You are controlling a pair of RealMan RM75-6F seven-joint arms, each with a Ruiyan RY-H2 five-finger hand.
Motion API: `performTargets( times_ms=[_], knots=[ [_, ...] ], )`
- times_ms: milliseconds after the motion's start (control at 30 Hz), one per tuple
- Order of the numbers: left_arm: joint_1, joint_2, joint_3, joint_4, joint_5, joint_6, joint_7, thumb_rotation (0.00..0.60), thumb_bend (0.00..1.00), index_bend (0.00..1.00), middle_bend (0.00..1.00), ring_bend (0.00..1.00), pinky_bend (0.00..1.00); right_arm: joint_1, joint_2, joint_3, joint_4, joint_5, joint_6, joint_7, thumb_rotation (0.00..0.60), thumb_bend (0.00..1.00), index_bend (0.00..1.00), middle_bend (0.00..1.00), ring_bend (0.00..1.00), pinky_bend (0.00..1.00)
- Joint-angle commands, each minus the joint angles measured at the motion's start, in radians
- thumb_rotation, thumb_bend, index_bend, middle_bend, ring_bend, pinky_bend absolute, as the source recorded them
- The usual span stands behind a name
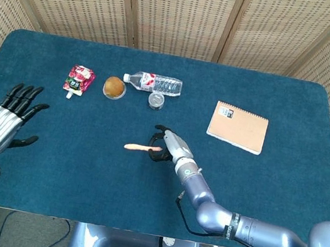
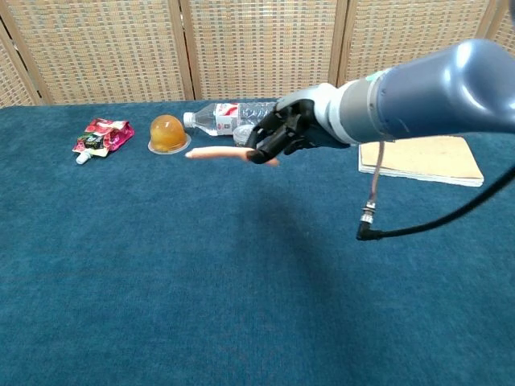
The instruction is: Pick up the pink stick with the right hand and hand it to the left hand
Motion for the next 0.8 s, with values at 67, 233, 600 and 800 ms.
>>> performTargets(
  times_ms=[67, 233, 600, 800],
  knots=[
    [-0.075, -0.067, -0.022, 0.035, 0.024, -0.043, 0.014, 0.600, 0.00, 0.27, 0.00, 0.00, 0.00, 0.051, -0.001, 0.033, -0.004, 0.085, -0.041, 0.059, 0.600, 0.64, 0.66, 0.17, 0.00, 0.00],
    [-0.148, -0.135, -0.035, 0.032, 0.022, -0.091, 0.041, 0.600, 0.00, 0.33, 0.00, 0.00, 0.00, 0.079, -0.008, 0.023, 0.000, 0.109, -0.043, 0.091, 0.600, 0.64, 0.66, 0.17, 0.00, 0.00],
    [-0.208, -0.217, -0.011, 0.005, 0.022, -0.129, 0.110, 0.600, 0.06, 0.43, 0.00, 0.00, 0.00, 0.100, -0.004, -0.011, 0.002, 0.101, -0.035, 0.134, 0.600, 0.64, 0.66, 0.17, 0.00, 0.00],
    [-0.225, -0.270, -0.007, 0.038, 0.033, -0.109, 0.138, 0.600, 0.10, 0.46, 0.00, 0.00, 0.00, 0.105, -0.002, -0.023, 0.001, 0.089, -0.031, 0.150, 0.600, 0.64, 0.67, 0.17, 0.00, 0.00]
  ],
)
